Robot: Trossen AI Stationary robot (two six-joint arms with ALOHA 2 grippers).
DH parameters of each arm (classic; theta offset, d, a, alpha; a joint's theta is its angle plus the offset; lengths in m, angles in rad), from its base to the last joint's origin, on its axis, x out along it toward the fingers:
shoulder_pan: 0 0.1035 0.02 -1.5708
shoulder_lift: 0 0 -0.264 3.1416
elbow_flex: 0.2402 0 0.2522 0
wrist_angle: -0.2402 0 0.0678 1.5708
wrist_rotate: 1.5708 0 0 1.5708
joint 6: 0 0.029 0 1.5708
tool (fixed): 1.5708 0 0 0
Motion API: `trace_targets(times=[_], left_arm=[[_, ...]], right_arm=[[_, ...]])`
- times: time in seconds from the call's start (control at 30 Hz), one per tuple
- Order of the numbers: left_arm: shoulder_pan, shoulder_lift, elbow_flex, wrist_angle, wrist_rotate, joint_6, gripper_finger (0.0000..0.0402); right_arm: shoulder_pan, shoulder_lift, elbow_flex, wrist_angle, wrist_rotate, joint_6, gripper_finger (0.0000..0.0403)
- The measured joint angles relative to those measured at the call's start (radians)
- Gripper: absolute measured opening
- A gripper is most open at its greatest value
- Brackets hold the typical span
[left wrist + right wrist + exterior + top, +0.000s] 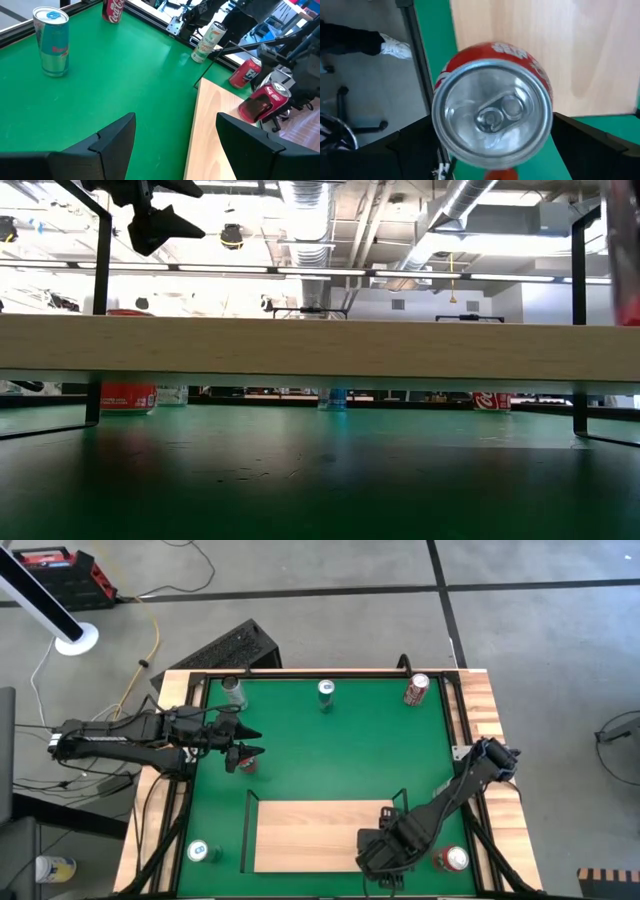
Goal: Place canned beverage on shelf
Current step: Put the bottom red soda can on the shelf, then put the left orange soda can on the shelf
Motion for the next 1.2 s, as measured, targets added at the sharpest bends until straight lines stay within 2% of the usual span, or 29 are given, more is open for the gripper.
trace_targets(times=[0.43,0.67,0.87,1.2], left_arm=[[0.000,0.000,0.000,0.000,0.000,0.005,0.0261],[0.000,0.000,0.000,0.000,0.000,0.005,0.0261],[0.000,0.000,0.000,0.000,0.000,0.005,0.0261],[0.000,0.000,0.000,0.000,0.001,0.004,0.0261]], right_arm=[[-0.002,0.000,0.004,-0.010,-0.052,-0.001,0.0384],[-0.007,0.000,0.051,-0.107,-0.053,-0.009,0.0384],[-0.016,0.000,0.148,-0.189,-0.048,-0.020,0.0384],[-0.035,0.000,0.366,-0.264,0.049,0.016,0.0384]])
